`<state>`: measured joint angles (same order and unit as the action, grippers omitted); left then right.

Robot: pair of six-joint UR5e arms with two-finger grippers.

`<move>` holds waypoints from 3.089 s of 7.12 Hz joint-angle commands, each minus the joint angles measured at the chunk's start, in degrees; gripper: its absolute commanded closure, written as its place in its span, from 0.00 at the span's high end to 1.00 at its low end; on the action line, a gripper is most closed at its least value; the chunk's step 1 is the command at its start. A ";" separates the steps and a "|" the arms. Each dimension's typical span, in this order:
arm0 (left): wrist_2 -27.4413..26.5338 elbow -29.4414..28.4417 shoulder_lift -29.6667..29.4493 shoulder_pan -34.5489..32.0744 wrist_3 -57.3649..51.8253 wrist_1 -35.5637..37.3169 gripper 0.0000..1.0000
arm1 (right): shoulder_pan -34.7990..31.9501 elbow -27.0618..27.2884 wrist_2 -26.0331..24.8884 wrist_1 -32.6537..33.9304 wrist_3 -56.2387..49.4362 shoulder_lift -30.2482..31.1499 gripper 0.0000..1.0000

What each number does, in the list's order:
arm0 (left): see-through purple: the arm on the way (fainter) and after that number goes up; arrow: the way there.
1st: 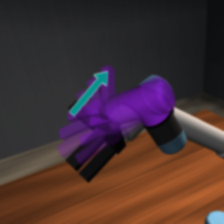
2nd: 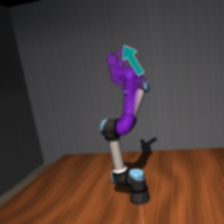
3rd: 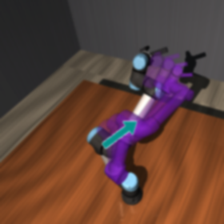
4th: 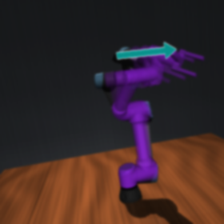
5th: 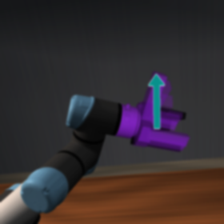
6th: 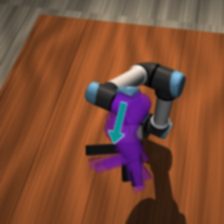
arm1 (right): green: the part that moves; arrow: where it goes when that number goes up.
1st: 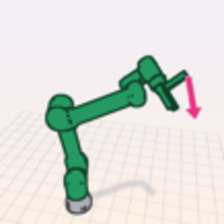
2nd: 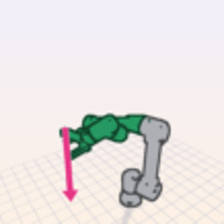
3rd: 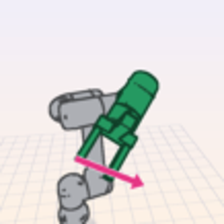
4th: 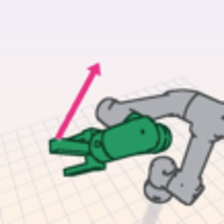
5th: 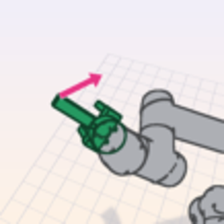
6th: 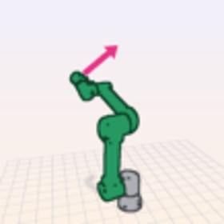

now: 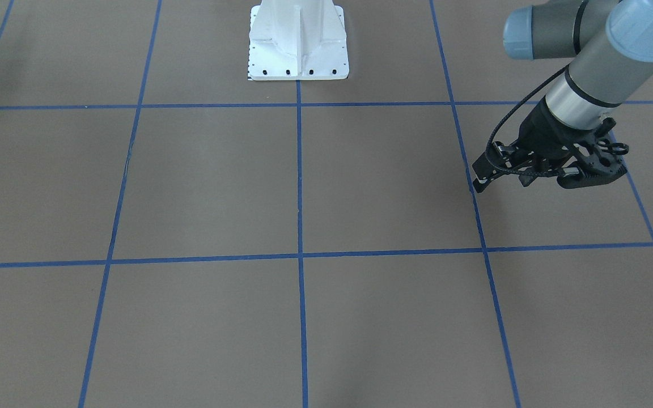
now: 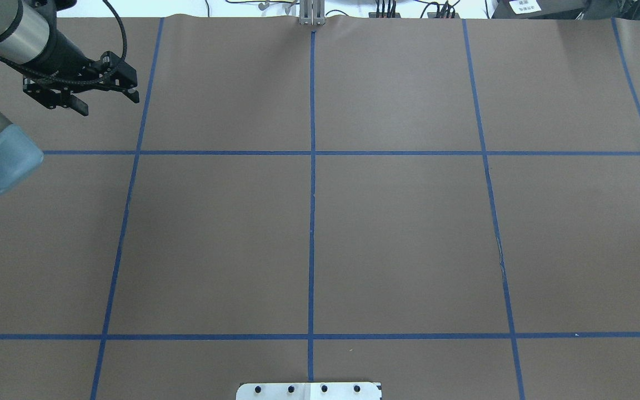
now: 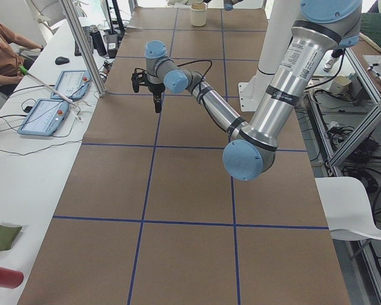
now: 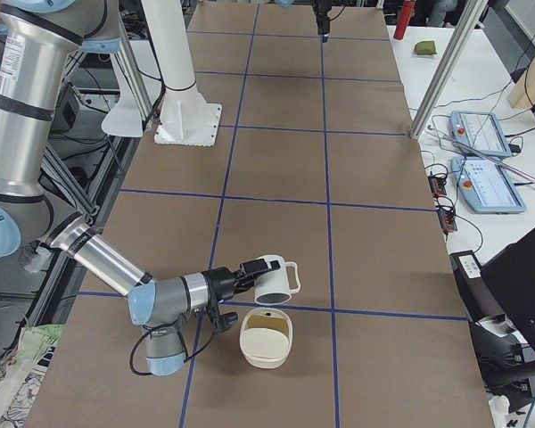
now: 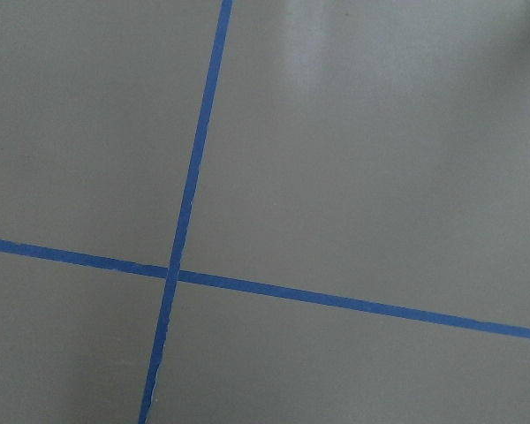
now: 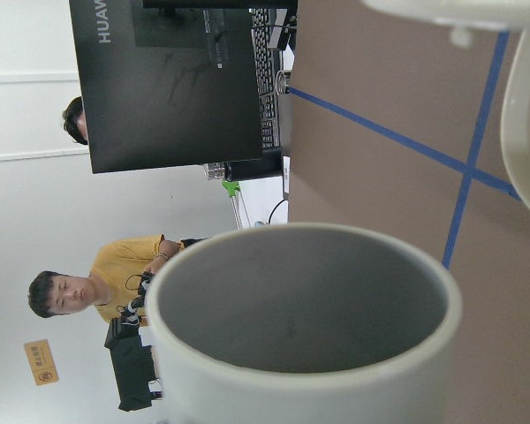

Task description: Left arm hands cup to right arm to dump lemon

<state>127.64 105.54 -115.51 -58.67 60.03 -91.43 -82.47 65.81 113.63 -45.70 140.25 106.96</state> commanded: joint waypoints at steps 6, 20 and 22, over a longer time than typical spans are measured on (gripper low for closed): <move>-1.34 -0.07 -2.35 0.05 0.00 1.33 1.00 | -2.78 0.02 -0.95 -5.98 26.45 -2.19 0.14; -4.23 -0.95 -8.68 0.66 -0.35 8.11 1.00 | -5.59 -5.52 -2.54 -9.14 40.97 -0.78 0.20; -4.51 -1.04 -8.77 0.75 -0.44 8.11 1.00 | -5.59 -5.52 -2.63 -9.14 42.29 -1.22 0.20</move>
<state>123.34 104.55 -124.25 -57.96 59.63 -83.32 -88.05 60.29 111.03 -54.84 181.43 105.98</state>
